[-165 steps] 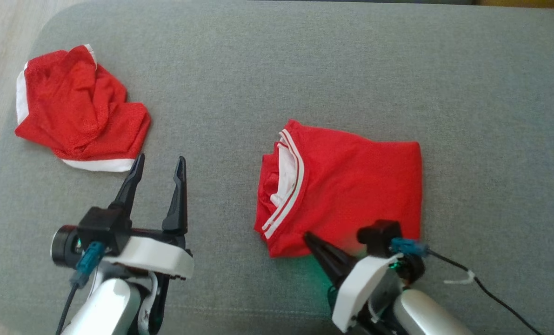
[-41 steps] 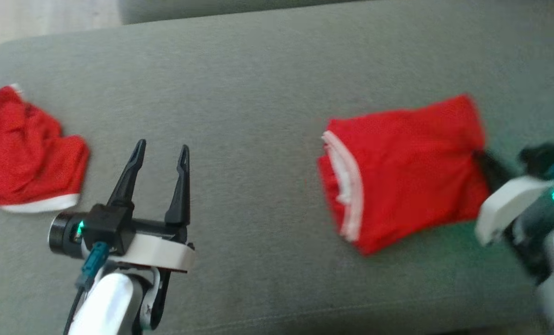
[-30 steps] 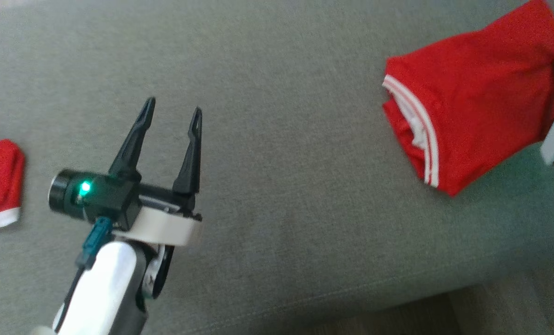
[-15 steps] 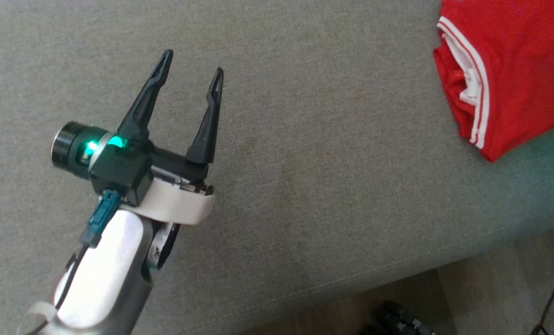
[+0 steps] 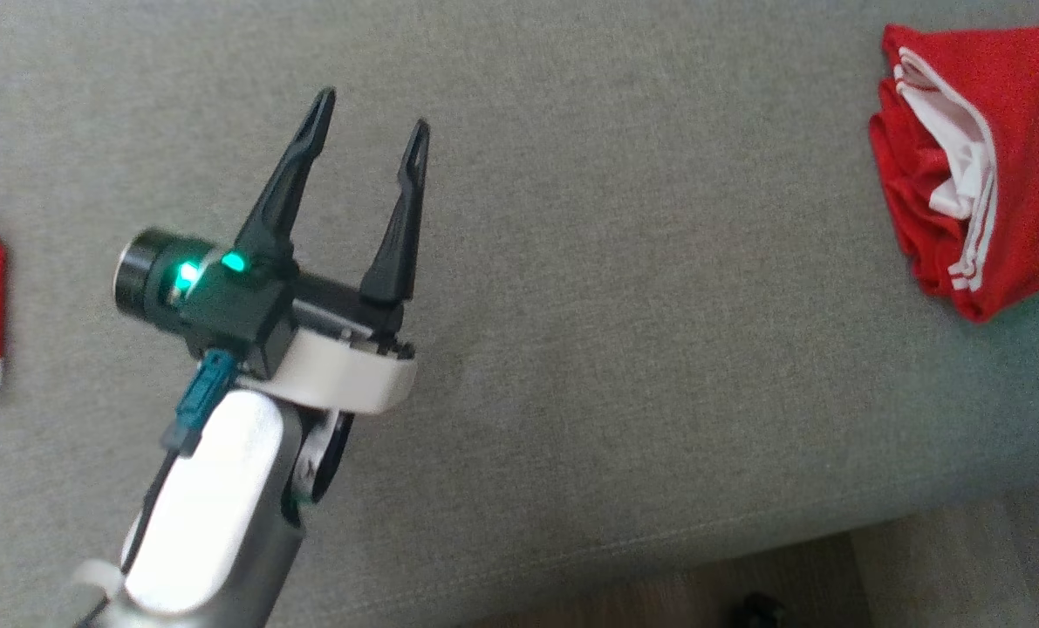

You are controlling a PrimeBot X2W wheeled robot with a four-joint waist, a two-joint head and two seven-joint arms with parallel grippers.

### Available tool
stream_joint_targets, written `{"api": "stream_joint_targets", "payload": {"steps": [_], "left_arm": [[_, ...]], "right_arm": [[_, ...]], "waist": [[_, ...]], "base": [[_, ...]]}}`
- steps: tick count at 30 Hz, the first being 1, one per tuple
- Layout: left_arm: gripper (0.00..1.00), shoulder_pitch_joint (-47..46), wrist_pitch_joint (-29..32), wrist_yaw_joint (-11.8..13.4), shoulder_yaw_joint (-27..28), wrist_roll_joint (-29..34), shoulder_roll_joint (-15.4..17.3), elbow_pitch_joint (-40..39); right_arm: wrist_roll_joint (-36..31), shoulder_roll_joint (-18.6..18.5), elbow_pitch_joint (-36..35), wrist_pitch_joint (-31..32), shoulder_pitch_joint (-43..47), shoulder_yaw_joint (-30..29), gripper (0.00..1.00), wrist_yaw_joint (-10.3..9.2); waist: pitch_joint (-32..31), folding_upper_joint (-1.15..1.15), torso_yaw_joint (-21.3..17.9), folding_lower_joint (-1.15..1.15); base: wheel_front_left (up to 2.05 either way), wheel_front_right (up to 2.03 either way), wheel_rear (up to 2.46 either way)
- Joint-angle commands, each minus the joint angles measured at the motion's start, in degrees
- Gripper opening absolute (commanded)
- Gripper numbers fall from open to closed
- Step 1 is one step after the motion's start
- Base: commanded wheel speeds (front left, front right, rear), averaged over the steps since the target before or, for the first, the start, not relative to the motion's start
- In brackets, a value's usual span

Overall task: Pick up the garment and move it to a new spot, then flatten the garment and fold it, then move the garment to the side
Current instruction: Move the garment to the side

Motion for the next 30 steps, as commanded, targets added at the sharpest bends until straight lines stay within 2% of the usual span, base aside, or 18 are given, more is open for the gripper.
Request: {"api": "stream_joint_targets", "payload": {"steps": [1, 7, 15, 21, 30], "left_arm": [[1.0, 1.82, -0.27, 0.69, 2.82, -0.4, 0.16, -1.55], [1.0, 7.01, -0.27, 2.03, 6.56, -0.81, -0.06, -1.32], [1.0, 13.12, -0.28, 3.34, 10.87, -0.77, -0.78, -0.64], [1.0, 17.27, -0.28, 3.35, 13.23, -0.96, -0.95, 0.49], [1.0, 23.06, -0.28, 2.83, 14.33, -0.85, -0.91, 2.18]], "right_arm": [[1.06, 1.27, -4.4, -2.72, 3.93, 0.75, 1.0, -0.04], [4.68, 7.69, -14.31, -6.06, 11.53, 4.54, 1.0, -0.04], [8.32, 15.43, -26.59, -4.6, 22.44, 9.07, 1.0, -0.04], [10.24, 17.86, -30.65, -2.95, 28.67, 10.5, 1.0, -0.04], [11.8, 18.57, -32.84, -0.86, 35.04, 11.29, 1.0, -0.04]], "waist": [[-2.88, 0.0, 1.35, -0.01], [-8.06, 0.0, 3.7, -0.01], [-13.72, 0.0, 8.85, -0.01], [-17.46, 0.0, 11.81, -0.01], [-23.07, 0.0, 12.22, -0.01]], "base": [[0.0, 0.0, 0.0], [0.0, 0.0, 0.0], [0.0, 0.0, 0.0], [0.0, 0.0, 0.0], [0.0, 0.0, 0.0]]}}
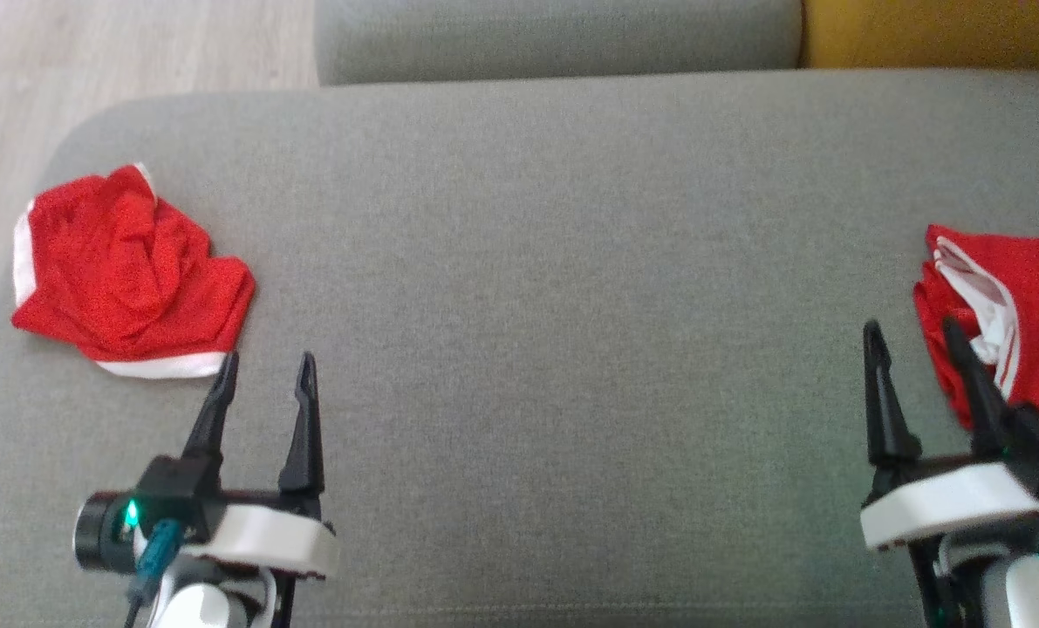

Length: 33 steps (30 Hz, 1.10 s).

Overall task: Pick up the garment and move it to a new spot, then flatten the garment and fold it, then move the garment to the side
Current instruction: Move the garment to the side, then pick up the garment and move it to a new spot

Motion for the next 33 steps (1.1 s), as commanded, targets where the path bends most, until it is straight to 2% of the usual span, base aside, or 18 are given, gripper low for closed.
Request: {"api": "stream_joint_targets", "payload": {"steps": [1, 14, 33], "left_arm": [[1.0, -1.2, -0.29, -0.13, 2.71, 0.0, 0.38, -1.27], [1.0, 2.3, -0.15, 0.05, 2.27, 0.01, 1.22, 0.04], [1.0, 2.1, 0.73, 0.44, 1.26, 0.16, 2.36, -0.33]], "right_arm": [[0.68, -0.25, -2.33, 0.29, -0.05, 1.66, 1.0, -0.04], [5.06, -0.22, -3.2, 1.24, 5.24, 1.96, 1.0, -0.04], [6.31, -0.22, -1.95, 1.32, 5.65, 2.72, 1.0, -0.04]], "waist": [[-1.87, -0.01, 0.1, 0.0], [-6.25, -0.01, -0.63, 0.0], [-6.76, -0.01, -0.54, 0.0]], "base": [[0.0, 0.0, 0.0], [0.0, 0.0, 0.0], [0.0, 0.0, 0.0]]}}
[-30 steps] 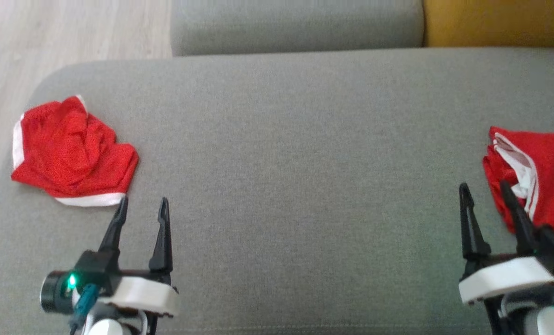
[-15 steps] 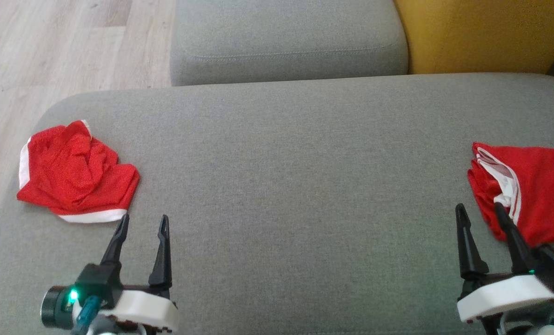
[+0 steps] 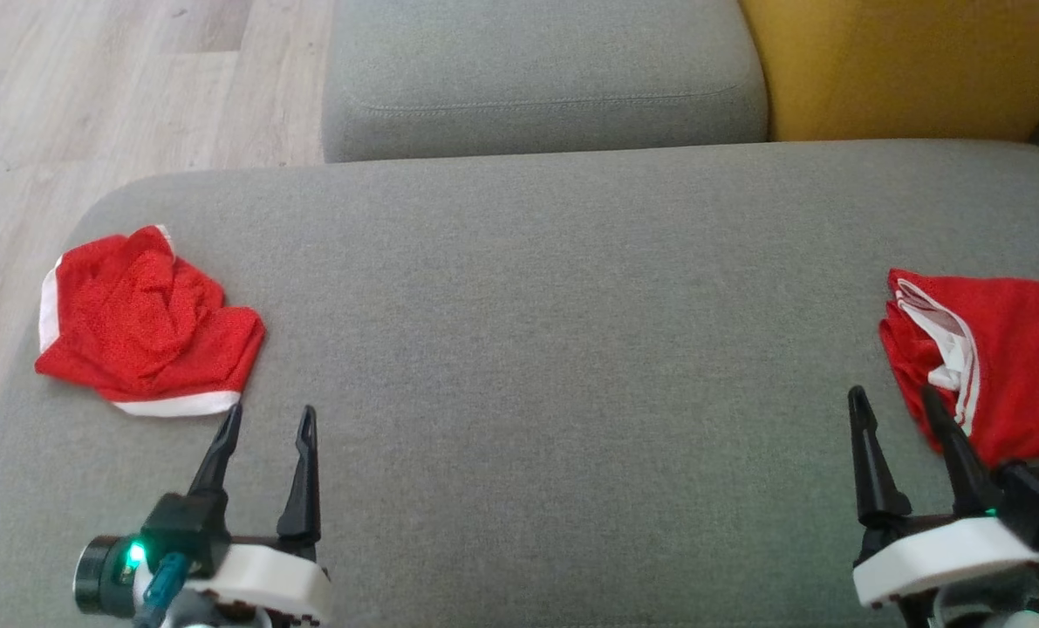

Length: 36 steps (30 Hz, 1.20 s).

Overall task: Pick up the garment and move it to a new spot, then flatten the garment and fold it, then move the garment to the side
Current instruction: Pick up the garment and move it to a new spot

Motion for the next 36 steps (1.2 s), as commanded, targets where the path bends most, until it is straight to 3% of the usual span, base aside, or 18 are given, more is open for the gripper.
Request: {"api": "stream_joint_targets", "payload": {"steps": [1, 9, 25, 31, 36], "left_arm": [[1.0, -2.27, -0.08, 0.39, 1.8, 0.2, 1.14, -1.95], [1.0, -3.9, -0.04, 0.26, 1.43, 0.12, 1.33, -1.6], [1.0, -8.36, -0.93, -1.46, 1.99, -1.05, 1.28, 1.74], [1.0, -7.97, -1.08, -1.52, 3.11, -1.52, 1.34, 1.78], [1.0, -8.99, -1.11, -1.54, 4.48, -1.99, 0.75, 1.51]], "right_arm": [[0.41, -0.35, -1.82, 0.07, -1.05, 1.25, 1.0, -0.04], [0.13, -0.35, -2.22, 0.43, -0.74, 0.85, 1.0, -0.04], [0.27, -0.35, -5.31, 1.89, -1.06, 3.86, 1.0, -0.04], [-0.22, -0.35, -6.09, 2.32, -1.28, 4.28, 1.0, -0.04], [-1.12, -0.35, -7.32, 3.33, -2.54, 4.65, 1.0, -0.04]], "waist": [[0.13, 0.0, 0.26, 0.0], [0.8, 0.0, 3.9, 0.0], [1.4, 0.0, 20.41, 0.0], [2.28, 0.0, 23.55, 0.0], [5.0, 0.0, 23.51, 0.0]], "base": [[0.0, 0.0, 0.0], [0.0, 0.0, 0.0], [0.0, 0.0, 0.0], [0.0, 0.0, 0.0], [0.0, 0.0, 0.0]]}}
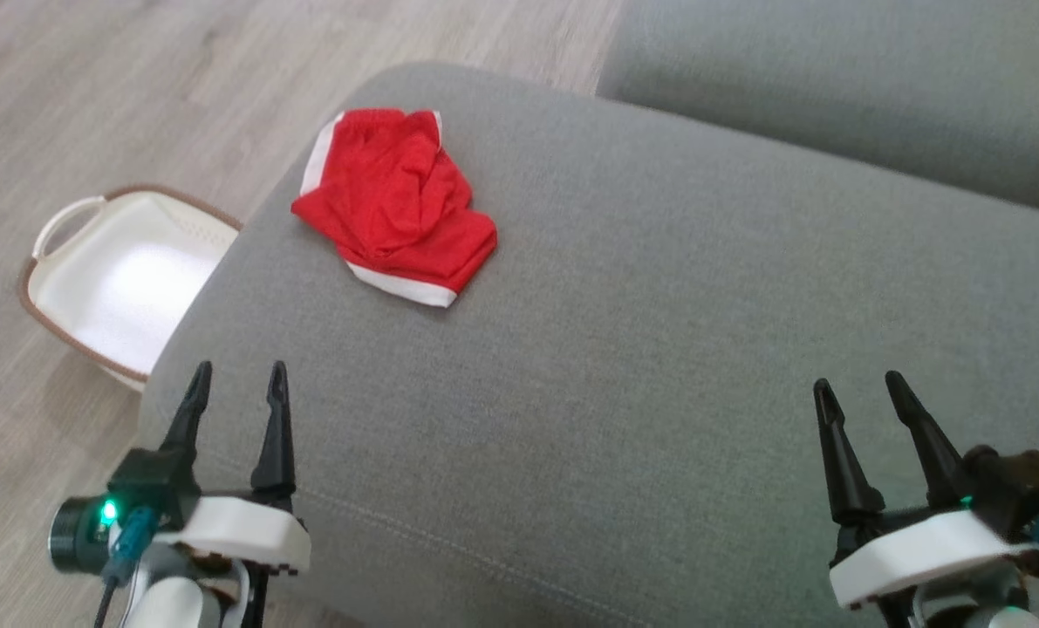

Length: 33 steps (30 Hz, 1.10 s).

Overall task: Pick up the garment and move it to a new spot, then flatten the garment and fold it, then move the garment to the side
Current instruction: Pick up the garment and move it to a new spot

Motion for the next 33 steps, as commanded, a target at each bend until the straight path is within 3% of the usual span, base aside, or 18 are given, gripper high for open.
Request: {"api": "stream_joint_targets", "payload": {"steps": [1, 8, 17, 24, 31, 33], "left_arm": [[1.0, -4.29, -0.69, 0.02, 2.58, -0.32, 0.14, -1.86], [1.0, -13.86, -0.7, -2.65, 4.23, -2.19, -1.72, 4.25], [1.0, -33.09, 0.63, -8.98, 3.94, -5.21, -2.28, 26.78], [1.0, -44.9, 5.61, -13.26, 3.73, -7.76, -1.64, 44.51], [1.0, -52.29, 11.3, -14.63, 3.41, -9.45, -1.09, 57.14], [0.0, -53.11, 11.15, -14.77, 3.24, -9.51, -0.69, 59.16]], "right_arm": [[-0.56, -0.42, -2.71, 0.29, -3.61, 1.3, 1.0, -0.04], [-3.8, -0.42, -5.93, 3.82, -6.97, 1.54, 1.0, -0.04], [-7.19, -1.92, -9.55, 7.32, -11.72, 1.71, 1.0, -0.04], [-7.08, -2.45, -9.94, 7.54, -13.47, 1.73, 1.0, -0.04], [-7.12, -2.78, -9.5, 7.15, -14.44, 2.11, 1.0, -0.04], [-7.01, -2.67, -9.2, 6.84, -14.53, 1.98, 1.0, -0.04]], "waist": [[1.77, 0.0, -0.42, 0.0], [10.79, 0.0, -3.16, 0.0], [21.65, 0.0, -7.23, 0.0], [25.0, 0.0, -9.43, 0.0], [25.83, 0.0, -10.96, 0.0], [25.42, 0.0, -11.43, 0.0]], "base": [[0.0, 0.0, 0.0], [0.0, 0.0, 0.0], [0.0, 0.0, 0.0], [0.0, 0.0, 0.0], [0.0, 0.0, 0.0], [0.0, 0.0, 0.0]]}}
